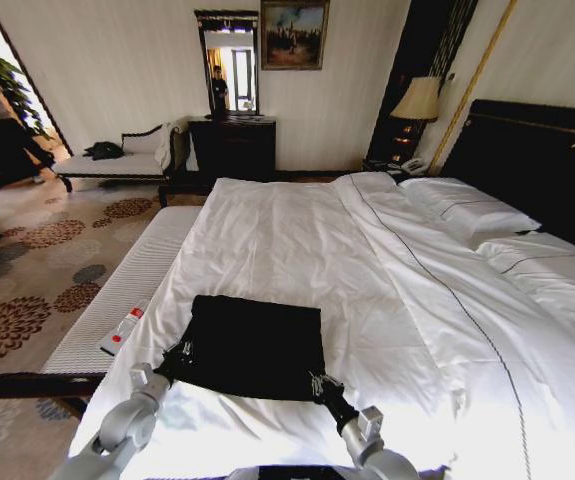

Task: Fold the clothes on the bed.

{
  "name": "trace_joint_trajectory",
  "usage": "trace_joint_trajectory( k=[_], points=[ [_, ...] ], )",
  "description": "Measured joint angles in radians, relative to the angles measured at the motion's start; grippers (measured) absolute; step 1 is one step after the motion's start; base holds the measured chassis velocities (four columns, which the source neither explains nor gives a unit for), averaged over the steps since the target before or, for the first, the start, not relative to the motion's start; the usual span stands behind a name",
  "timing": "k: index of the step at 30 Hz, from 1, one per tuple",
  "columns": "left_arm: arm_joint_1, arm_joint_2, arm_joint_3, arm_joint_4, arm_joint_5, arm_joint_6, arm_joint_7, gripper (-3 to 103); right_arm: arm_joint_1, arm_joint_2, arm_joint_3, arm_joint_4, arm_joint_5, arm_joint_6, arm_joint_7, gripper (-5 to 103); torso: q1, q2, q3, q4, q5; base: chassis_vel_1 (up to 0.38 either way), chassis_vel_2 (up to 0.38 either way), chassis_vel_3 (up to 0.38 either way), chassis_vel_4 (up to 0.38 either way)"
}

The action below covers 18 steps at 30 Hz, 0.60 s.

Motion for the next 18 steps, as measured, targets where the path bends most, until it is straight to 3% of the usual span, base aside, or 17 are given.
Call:
trace_joint_trajectory(
  k=[1, 3, 4, 5, 6, 7, 9, 11, 13, 18],
  points=[
    [0.008, 0.002, 0.002, -0.005, -0.001, 0.02, -0.043, 4, -0.006, -0.005, 0.0, 0.0, 0.002, 0.005, -0.019, -2, 0.0, 0.0, 0.0, 0.0001, 0.0, 0.0, 0.0, 0.0, 0.0],
    [0.008, 0.002, 0.002, -0.005, -0.001, 0.02, -0.043, 4, -0.006, -0.005, 0.0, 0.0, 0.002, 0.005, -0.019, -2, 0.0, 0.0, 0.0, 0.0001, 0.0, 0.0, 0.0, 0.0, 0.0],
    [0.014, 0.004, 0.002, -0.008, 0.003, 0.028, -0.057, 9, -0.012, -0.008, 0.001, 0.001, 0.007, 0.011, -0.031, 2, 0.0, 0.0, 0.0, 0.0001, 0.0, 0.0, 0.0, 0.0, 0.0],
    [0.037, 0.012, -0.002, -0.018, 0.043, 0.031, -0.062, 25, -0.035, -0.012, 0.013, 0.008, 0.023, 0.034, -0.051, 18, 0.0, 0.0, 0.0, 0.0001, 0.0, 0.0, 0.0, 0.0, 0.0],
    [0.046, 0.016, -0.006, -0.023, 0.046, 0.026, -0.062, 36, -0.045, -0.014, 0.019, 0.015, 0.023, 0.042, -0.053, 24, 0.0, 0.0, 0.0, 0.0001, 0.0, 0.0, 0.0, 0.0, 0.0],
    [0.046, 0.016, -0.006, -0.023, 0.046, 0.026, -0.062, 36, -0.045, -0.014, 0.019, 0.015, 0.023, 0.042, -0.053, 24, 0.0, 0.0, 0.0, 0.0001, 0.0, 0.0, 0.0, 0.0, 0.0],
    [0.062, 0.021, -0.018, -0.034, 0.044, 0.012, -0.062, 41, -0.059, -0.018, 0.027, 0.025, 0.014, 0.059, -0.057, 34, 0.0, 0.0, 0.0, 0.0, 0.0, 0.0, 0.0, 0.0, 0.0],
    [0.076, 0.023, -0.039, -0.047, 0.026, 0.006, -0.062, 52, -0.069, -0.023, 0.037, 0.031, 0.001, 0.076, -0.064, 45, 0.0, 0.0, 0.0, 0.0001, 0.0, 0.0, 0.0, 0.0, 0.0],
    [0.08, 0.024, -0.051, -0.053, 0.014, 0.005, -0.062, 57, -0.072, -0.025, 0.042, 0.034, 0.0, 0.084, -0.065, 45, 0.0, 0.0, 0.0, 0.0001, 0.0, 0.0, 0.0, 0.0, 0.0],
    [0.072, 0.027, -0.12, -0.066, -0.076, 0.012, -0.068, 74, -0.046, -0.034, 0.075, 0.053, 0.059, 0.087, -0.04, 66, 0.0, 0.0, 0.0, 0.0001, 0.0, 0.0, 0.0, 0.0, 0.0]
  ],
)
